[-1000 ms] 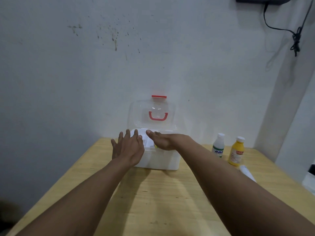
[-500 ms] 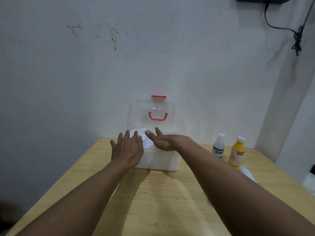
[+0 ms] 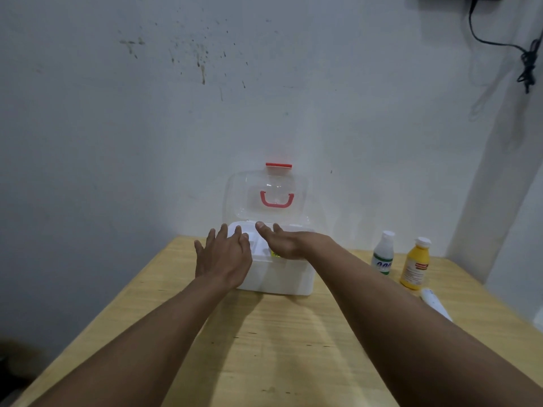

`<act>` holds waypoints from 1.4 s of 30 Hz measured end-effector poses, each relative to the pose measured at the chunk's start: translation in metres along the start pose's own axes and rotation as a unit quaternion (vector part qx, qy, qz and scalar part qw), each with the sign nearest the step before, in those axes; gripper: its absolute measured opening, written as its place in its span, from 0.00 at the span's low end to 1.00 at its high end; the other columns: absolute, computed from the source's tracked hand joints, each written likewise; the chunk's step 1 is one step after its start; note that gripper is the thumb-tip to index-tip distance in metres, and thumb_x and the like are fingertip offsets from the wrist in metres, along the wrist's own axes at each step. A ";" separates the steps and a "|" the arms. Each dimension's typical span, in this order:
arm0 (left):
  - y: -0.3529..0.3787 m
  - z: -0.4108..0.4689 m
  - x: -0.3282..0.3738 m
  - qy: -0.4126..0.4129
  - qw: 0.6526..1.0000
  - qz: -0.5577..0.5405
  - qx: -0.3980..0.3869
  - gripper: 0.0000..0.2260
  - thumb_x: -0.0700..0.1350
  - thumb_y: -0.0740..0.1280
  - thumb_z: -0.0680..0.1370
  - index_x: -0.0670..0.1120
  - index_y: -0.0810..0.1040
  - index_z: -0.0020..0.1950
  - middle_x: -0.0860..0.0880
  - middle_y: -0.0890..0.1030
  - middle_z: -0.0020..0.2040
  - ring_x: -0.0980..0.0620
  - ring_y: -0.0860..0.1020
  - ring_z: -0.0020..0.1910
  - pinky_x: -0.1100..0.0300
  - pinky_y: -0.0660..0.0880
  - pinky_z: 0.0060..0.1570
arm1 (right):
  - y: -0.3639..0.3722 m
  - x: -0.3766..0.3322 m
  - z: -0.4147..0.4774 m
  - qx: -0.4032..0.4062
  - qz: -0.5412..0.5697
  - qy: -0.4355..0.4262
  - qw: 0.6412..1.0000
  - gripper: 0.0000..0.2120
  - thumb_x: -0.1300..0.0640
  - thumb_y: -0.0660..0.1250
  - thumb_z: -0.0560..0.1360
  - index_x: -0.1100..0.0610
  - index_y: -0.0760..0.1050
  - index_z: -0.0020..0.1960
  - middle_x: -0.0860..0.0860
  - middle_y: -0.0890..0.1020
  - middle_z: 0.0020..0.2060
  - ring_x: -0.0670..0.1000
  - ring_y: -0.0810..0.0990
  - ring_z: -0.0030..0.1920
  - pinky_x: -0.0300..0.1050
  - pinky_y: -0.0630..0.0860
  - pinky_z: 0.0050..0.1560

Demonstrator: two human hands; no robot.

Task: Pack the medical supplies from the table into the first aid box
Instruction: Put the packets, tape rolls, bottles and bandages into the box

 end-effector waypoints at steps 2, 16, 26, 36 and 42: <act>0.000 0.000 0.000 -0.002 1.000 -0.002 0.002 0.25 0.55 0.42 0.84 0.52 0.59 0.80 0.46 0.56 0.81 0.43 0.51 0.80 0.38 0.46 0.76 | -0.001 -0.001 0.002 0.007 0.012 0.003 1.000 0.40 0.28 0.37 0.76 0.48 0.39 0.81 0.48 0.45 0.81 0.58 0.45 0.80 0.59 0.45 0.76; 0.001 -0.001 -0.001 -0.008 1.000 -0.007 -0.002 0.25 0.55 0.42 0.84 0.52 0.59 0.80 0.46 0.56 0.81 0.43 0.51 0.80 0.38 0.46 0.76 | -0.001 -0.004 0.012 0.001 0.029 -0.033 0.999 0.38 0.27 0.36 0.75 0.44 0.42 0.81 0.46 0.44 0.80 0.55 0.43 0.80 0.60 0.43 0.76; 0.000 -0.001 -0.001 -0.010 1.000 -0.009 0.002 0.25 0.55 0.42 0.84 0.51 0.61 0.79 0.46 0.57 0.81 0.43 0.52 0.79 0.38 0.47 0.76 | -0.001 -0.007 0.017 0.008 0.068 -0.043 0.997 0.37 0.28 0.37 0.76 0.44 0.37 0.80 0.46 0.39 0.80 0.56 0.41 0.80 0.60 0.43 0.76; 0.000 -0.001 0.000 -0.010 1.000 -0.008 0.002 0.26 0.56 0.42 0.84 0.52 0.61 0.79 0.46 0.57 0.81 0.43 0.52 0.79 0.38 0.46 0.76 | -0.004 -0.013 0.012 0.017 0.092 -0.068 0.993 0.37 0.30 0.38 0.78 0.46 0.37 0.80 0.46 0.39 0.80 0.56 0.41 0.80 0.59 0.44 0.76; -0.001 -0.001 0.000 -0.011 1.000 -0.003 -0.003 0.26 0.57 0.42 0.83 0.53 0.61 0.79 0.46 0.56 0.81 0.43 0.52 0.80 0.38 0.46 0.76 | -0.007 -0.006 0.012 0.025 0.098 -0.044 0.994 0.39 0.28 0.38 0.76 0.47 0.38 0.81 0.47 0.41 0.80 0.56 0.42 0.80 0.59 0.45 0.76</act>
Point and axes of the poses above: each hand's wrist, its own z-axis towards the middle knuckle, its own y-axis out of the palm, x = y × z, the point moved 8 cm from there along z, towards the middle knuckle
